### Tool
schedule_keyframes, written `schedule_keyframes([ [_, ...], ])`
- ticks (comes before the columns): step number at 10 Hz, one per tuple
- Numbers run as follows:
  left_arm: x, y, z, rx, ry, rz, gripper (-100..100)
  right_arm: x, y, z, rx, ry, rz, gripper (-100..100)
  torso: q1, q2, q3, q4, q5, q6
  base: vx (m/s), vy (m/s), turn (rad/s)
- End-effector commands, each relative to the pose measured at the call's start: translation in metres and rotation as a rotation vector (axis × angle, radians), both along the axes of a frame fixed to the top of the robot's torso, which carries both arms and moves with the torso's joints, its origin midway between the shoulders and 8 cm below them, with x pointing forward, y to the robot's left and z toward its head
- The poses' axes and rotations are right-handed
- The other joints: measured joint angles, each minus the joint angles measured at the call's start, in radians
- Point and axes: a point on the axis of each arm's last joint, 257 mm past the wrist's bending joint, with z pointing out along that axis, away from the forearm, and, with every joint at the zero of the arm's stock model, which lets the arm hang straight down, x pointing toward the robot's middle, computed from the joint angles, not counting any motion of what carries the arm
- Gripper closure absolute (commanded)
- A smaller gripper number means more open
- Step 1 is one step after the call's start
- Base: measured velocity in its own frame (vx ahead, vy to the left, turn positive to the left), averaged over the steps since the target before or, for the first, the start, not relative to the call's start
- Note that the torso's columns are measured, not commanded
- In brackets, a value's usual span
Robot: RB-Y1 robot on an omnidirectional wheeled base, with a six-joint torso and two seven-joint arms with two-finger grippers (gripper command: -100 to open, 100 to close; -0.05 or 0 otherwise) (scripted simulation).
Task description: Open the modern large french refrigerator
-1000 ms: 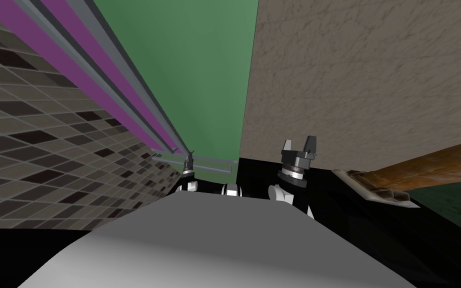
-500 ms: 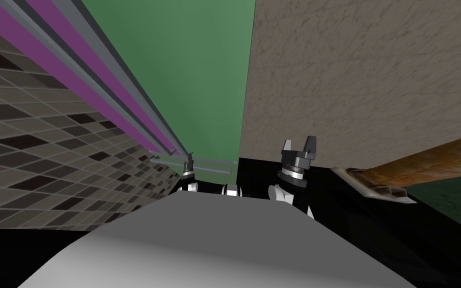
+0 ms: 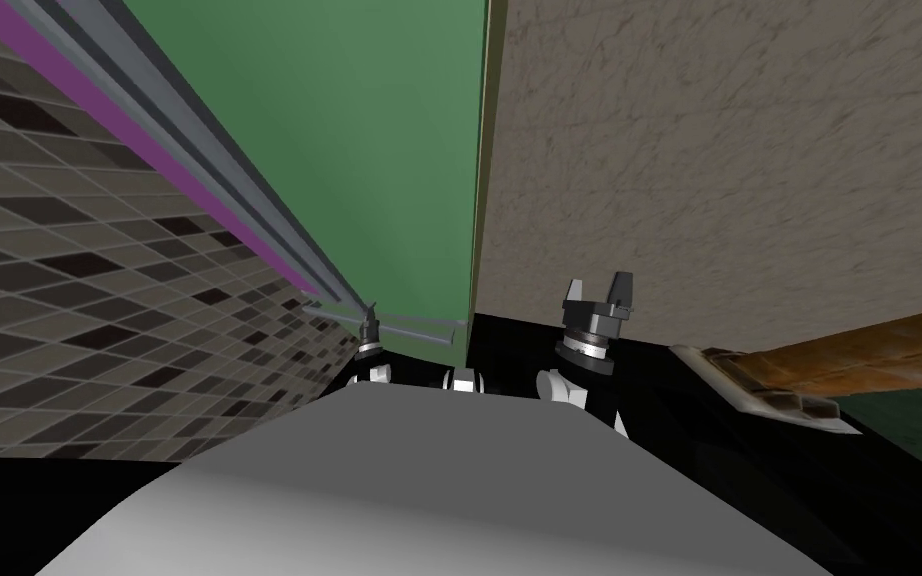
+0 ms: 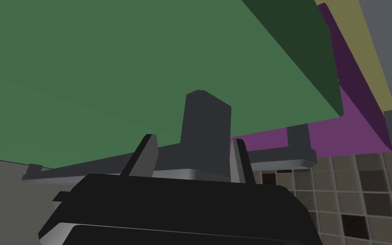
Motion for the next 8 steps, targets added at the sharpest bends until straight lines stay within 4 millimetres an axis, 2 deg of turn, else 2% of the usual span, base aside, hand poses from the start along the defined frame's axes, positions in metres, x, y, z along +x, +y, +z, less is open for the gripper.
schedule_keyframes([
  [1,-0.013,0.026,0.003,-0.001,0.006,0.066,100,0.000,0.000,0.000,0.000,0.000,0.000,0,0.000,-0.002,-0.001,0.000,-0.001,0.000,-0.033,-0.228,0.178],
  [5,-0.030,0.065,0.007,-0.006,0.014,0.157,100,0.000,0.000,0.000,0.000,0.000,0.000,0,-0.001,-0.003,-0.003,0.001,-0.002,0.000,-0.060,-0.233,0.170],
  [6,-0.028,0.057,0.001,-0.011,0.019,0.138,100,0.000,0.000,0.000,0.000,0.000,0.000,0,0.000,-0.001,-0.001,0.001,-0.002,-0.001,-0.045,-0.115,0.071],
  [7,-0.044,0.074,0.000,-0.016,0.022,0.196,100,0.000,0.000,0.000,0.000,0.000,0.000,0,0.005,-0.004,-0.002,0.002,-0.002,0.005,0.012,-0.186,0.136],
  [8,-0.052,0.081,0.002,-0.015,0.019,0.222,100,0.000,0.000,0.000,0.000,0.000,0.000,0,0.001,-0.006,-0.004,0.000,-0.002,-0.001,0.000,-0.254,0.215],
])
